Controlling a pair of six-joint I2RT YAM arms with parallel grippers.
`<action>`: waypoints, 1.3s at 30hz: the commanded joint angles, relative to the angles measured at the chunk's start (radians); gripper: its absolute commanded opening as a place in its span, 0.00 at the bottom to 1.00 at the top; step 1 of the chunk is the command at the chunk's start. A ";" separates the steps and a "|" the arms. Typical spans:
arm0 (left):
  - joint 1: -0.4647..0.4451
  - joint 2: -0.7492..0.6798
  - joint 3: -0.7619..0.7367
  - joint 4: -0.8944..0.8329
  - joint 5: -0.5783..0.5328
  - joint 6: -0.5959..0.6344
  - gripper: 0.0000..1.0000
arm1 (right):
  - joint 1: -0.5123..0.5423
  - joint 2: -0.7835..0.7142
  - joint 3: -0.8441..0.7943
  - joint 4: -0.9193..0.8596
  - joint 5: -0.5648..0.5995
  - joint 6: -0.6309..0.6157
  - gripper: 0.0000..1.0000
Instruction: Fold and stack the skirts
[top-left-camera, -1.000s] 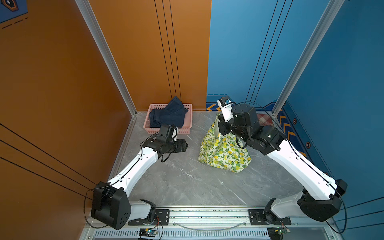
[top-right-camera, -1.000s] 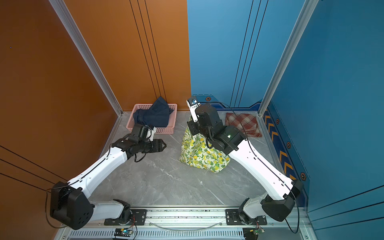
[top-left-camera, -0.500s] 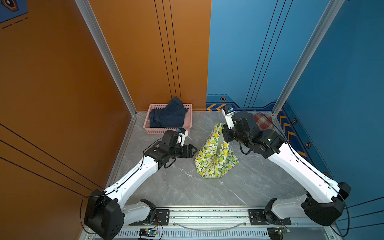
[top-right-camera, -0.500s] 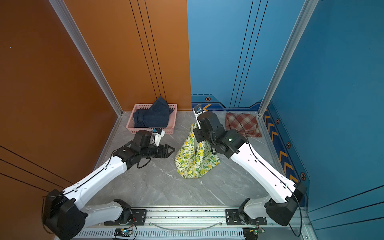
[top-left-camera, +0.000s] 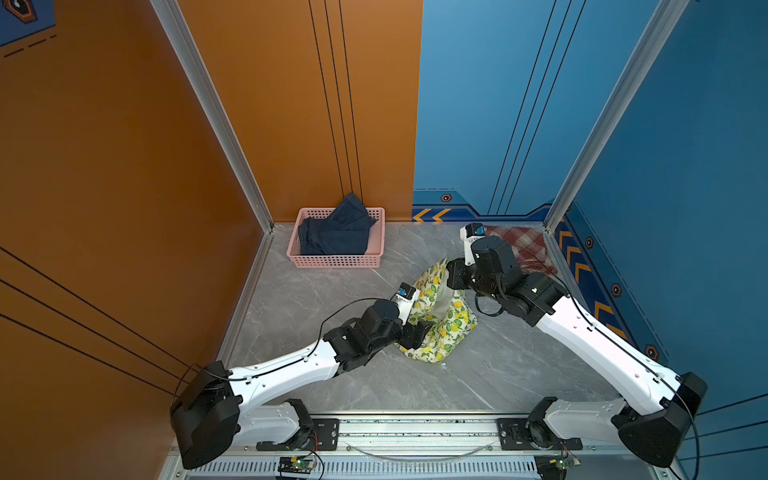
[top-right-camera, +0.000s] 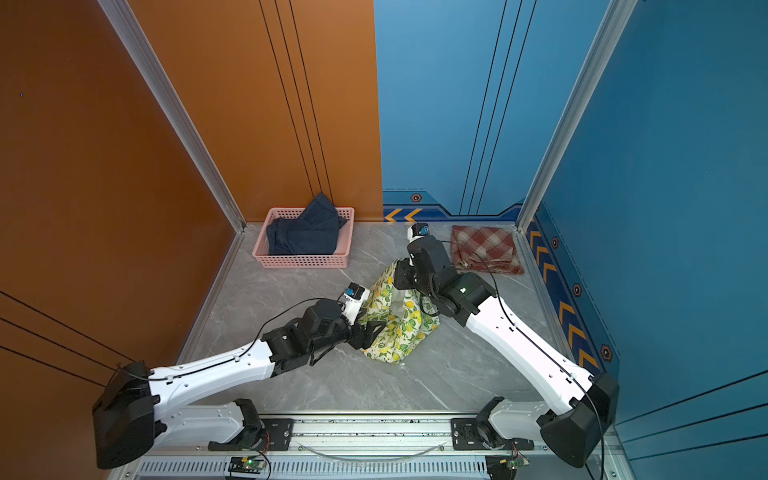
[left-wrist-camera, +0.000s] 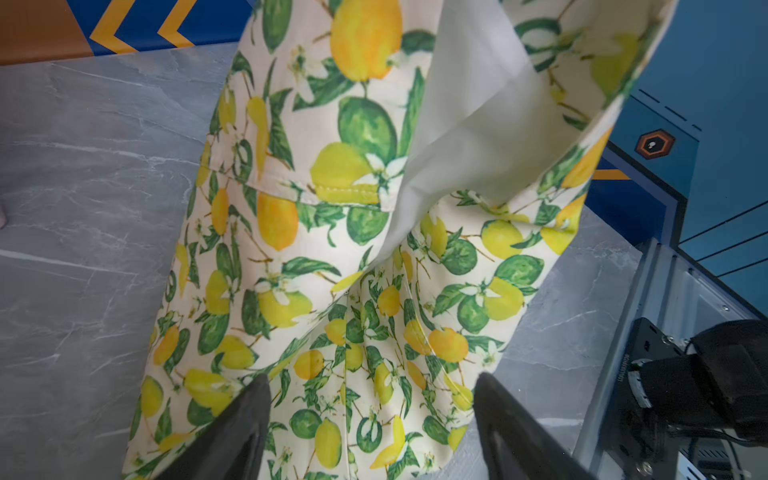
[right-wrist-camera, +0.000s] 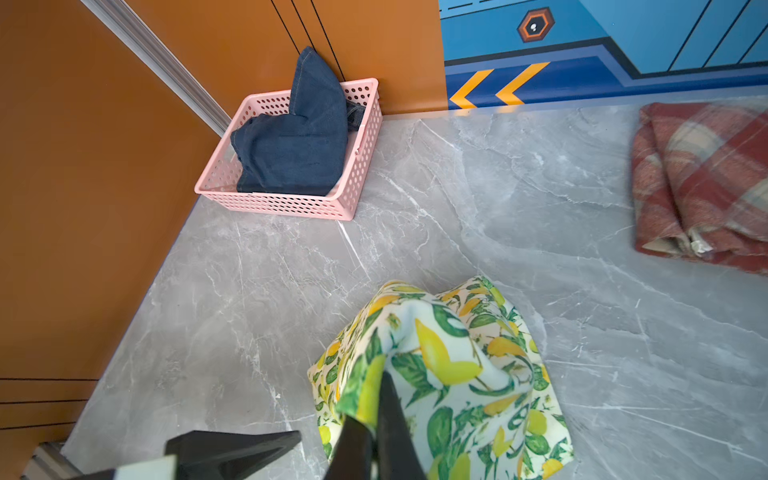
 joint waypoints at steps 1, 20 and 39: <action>-0.039 0.080 0.019 0.107 -0.219 0.086 0.78 | 0.014 -0.047 -0.011 0.078 -0.015 0.075 0.00; -0.013 0.250 0.062 0.522 -0.635 0.179 0.50 | 0.070 -0.154 -0.092 0.056 0.079 0.079 0.00; 0.355 -0.281 0.132 -0.148 0.147 -0.061 0.00 | -0.057 -0.148 0.050 -0.122 0.227 -0.144 0.00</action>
